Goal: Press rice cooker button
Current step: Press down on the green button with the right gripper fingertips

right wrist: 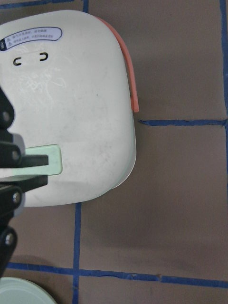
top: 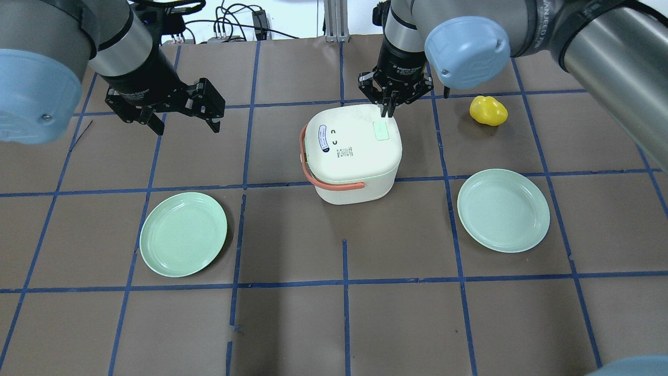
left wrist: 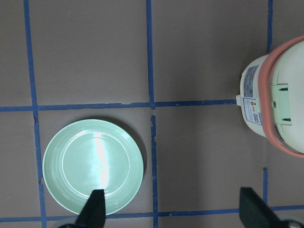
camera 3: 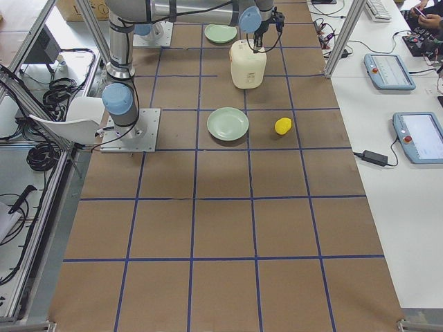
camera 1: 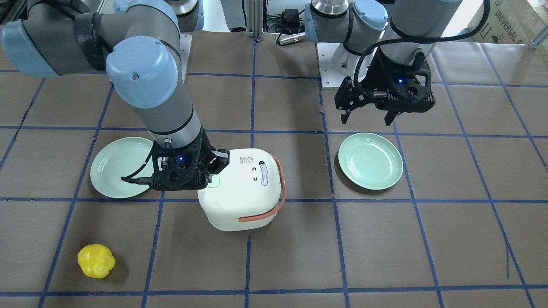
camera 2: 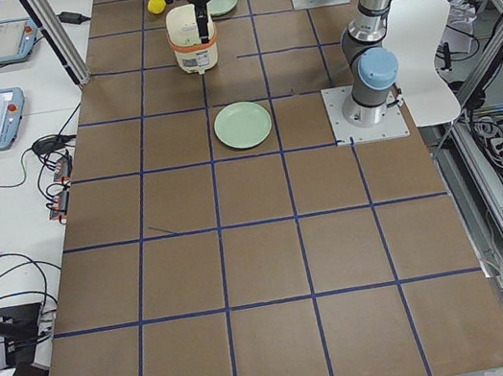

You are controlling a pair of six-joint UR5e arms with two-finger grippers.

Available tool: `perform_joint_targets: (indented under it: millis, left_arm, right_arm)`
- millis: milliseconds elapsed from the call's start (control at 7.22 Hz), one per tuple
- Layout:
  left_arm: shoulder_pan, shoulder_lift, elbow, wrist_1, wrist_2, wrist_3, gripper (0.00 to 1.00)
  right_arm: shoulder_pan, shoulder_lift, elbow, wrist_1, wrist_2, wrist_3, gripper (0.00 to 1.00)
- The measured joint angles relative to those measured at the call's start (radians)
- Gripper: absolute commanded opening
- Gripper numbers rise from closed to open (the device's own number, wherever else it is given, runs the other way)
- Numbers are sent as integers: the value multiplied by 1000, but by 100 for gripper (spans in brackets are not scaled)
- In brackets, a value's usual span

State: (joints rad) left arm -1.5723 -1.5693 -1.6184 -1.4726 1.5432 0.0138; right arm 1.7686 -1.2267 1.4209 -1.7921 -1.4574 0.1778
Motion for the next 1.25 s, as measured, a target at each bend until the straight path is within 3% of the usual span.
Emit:
perform_joint_targets:
  millis: [1246]
  left_arm:
    - [0,0,0,0,0,0,100]
  right_arm:
    - [24,23,33,-24,-14,-1,20]
